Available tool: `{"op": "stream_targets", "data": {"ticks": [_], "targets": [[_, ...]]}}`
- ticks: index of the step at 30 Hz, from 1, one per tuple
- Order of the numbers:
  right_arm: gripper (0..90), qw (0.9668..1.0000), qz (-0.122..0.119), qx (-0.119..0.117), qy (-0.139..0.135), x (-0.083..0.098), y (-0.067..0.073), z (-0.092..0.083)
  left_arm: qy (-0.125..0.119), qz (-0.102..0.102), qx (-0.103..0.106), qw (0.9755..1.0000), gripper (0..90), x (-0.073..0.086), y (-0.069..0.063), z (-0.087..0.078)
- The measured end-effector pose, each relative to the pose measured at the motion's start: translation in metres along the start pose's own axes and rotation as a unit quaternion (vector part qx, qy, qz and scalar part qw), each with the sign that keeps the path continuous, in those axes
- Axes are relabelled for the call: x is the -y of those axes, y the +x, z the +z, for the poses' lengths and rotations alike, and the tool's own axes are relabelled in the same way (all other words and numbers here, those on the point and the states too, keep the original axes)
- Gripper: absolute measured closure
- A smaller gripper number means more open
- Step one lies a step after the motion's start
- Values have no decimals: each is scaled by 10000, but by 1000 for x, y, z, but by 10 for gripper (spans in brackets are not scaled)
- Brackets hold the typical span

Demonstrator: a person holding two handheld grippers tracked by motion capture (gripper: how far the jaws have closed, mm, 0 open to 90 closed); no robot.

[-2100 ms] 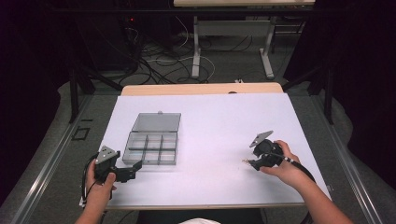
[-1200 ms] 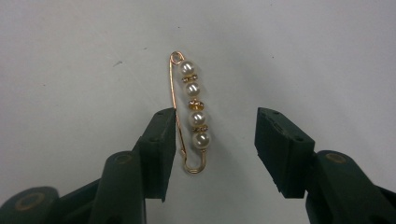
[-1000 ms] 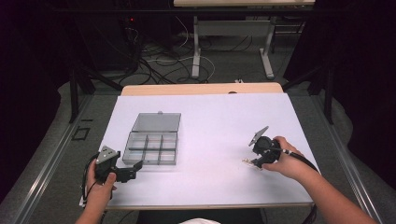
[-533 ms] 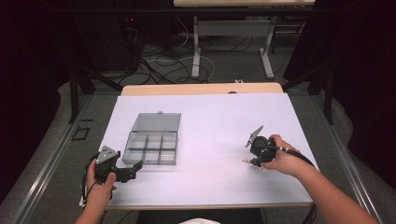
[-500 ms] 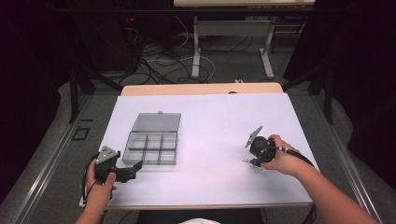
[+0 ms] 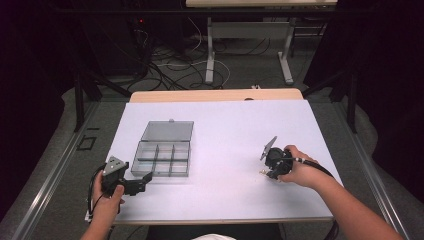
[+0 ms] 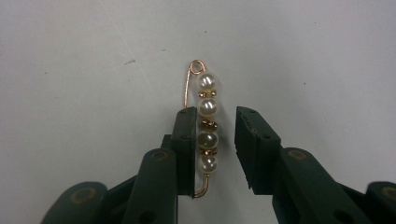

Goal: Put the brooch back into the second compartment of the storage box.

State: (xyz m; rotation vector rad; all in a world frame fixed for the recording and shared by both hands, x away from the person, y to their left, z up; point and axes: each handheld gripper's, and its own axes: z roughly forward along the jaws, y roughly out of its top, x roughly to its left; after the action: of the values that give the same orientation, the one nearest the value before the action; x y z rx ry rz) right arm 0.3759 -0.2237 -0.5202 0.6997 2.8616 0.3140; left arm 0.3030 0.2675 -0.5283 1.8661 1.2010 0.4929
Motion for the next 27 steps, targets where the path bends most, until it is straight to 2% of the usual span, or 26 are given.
{"op": "stream_targets", "data": {"ticks": [1, 2, 5, 6, 8, 10, 11, 12, 16, 19, 20, 21, 22, 24, 25, 27], "targets": [[705, 9998, -27, -154, 126, -1, -1, -1, -2, 1, -1, 10000, 4, 0, 0, 0], [713, 9999, 10, -137, -66, 0, 0, 2, 0, 4, -3, 10000, 4, 0, 0, 0], [731, 9999, -127, -112, -14, -2, -1, 5, -1, -5, 0, 10000, 4, 0, 0, 0], [740, 9999, -120, -60, 87, -2, 0, 4, -2, -6, -2, 10000, 4, 0, 0, 0], [754, 9997, -131, -228, 29, -3, 0, 6, -5, -9, 0, 10000, 4, 0, 0, 0], [761, 9997, -139, -196, 65, -3, 0, 6, -1, -9, 2, 10000, 4, 0, 0, 0], [764, 9996, -171, -106, 211, -4, 0, 4, -2, -10, 0, 10000, 4, 0, 0, 0], [767, 9997, -145, -204, 76, -3, -1, 6, -1, -8, 1, 10000, 4, 0, 0, 0], [788, 9995, -162, -260, 118, -4, -2, 7, -5, -8, -1, 10000, 4, 0, 0, 0], [794, 9994, -171, -143, 246, -5, -2, 5, -4, -9, -4, 10000, 4, 0, 0, 0], [795, 9994, -178, -141, 245, -5, -2, 5, -3, -10, 0, 10000, 4, 0, 0, 0], [795, 9996, -61, -200, 210, -5, -1, 5, -3, -7, 3, 10000, 4, 0, 0, 0], [796, 9995, -145, -132, 233, -5, -2, 5, -5, -11, 4, 10000, 4, 0, 0, 0], [797, 9995, -91, -179, 225, -5, -1, 5, -5, -17, 4, 10000, 4, 0, 0, 0], [797, 9995, -151, -111, 249, -5, -1, 5, -7, -16, 5, 10000, 4, 0, 0, 0], [797, 9996, -48, -166, 220, -6, 0, 5, -6, -14, 7, 10000, 4, 0, 0, 0]]}}
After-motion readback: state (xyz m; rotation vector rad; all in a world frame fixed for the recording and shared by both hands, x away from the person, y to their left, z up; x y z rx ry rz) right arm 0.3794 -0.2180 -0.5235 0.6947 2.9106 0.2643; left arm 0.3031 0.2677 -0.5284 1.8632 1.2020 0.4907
